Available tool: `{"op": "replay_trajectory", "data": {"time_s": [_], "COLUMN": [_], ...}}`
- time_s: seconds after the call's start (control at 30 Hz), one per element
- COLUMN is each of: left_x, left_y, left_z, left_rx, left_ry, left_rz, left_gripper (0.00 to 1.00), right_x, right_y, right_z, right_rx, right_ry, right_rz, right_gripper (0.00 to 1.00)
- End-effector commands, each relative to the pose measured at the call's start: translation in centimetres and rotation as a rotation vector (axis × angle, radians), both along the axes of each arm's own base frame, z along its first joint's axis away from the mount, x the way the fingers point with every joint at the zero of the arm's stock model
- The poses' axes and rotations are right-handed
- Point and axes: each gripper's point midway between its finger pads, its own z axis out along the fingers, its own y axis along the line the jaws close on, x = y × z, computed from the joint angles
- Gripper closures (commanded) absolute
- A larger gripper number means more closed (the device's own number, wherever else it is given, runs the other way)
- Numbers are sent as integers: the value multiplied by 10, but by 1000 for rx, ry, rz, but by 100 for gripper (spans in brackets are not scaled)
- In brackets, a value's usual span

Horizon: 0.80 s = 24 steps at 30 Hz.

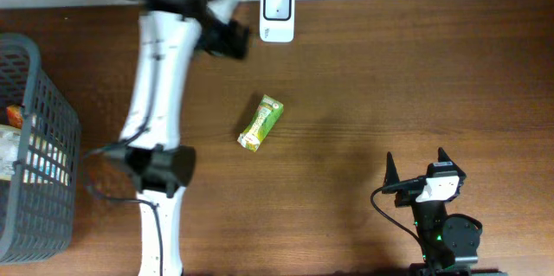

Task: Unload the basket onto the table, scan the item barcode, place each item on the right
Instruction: 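Lift the green tea carton out and place it on the table center, then grasp the white snack bag in the basket and set it beside the carton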

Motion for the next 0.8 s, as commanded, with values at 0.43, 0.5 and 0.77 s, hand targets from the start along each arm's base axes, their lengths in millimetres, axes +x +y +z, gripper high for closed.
{"op": "replay_trajectory", "data": {"time_s": [0.43, 0.5, 0.77], "left_x": [-129, -140, -159], "left_y": [394, 406, 418], "left_z": [100, 64, -74], "left_rx": [-59, -65, -64], "left_ry": [-254, -121, 251], "left_rz": [1244, 1289, 1341], "left_gripper": [1, 1, 1], "right_x": [0, 0, 0], "right_y": [0, 0, 0], "right_z": [-2, -2, -2], "right_rx": [0, 0, -1], "right_ry": [2, 2, 2], "right_rz": [0, 0, 0], "right_gripper": [1, 1, 1]}}
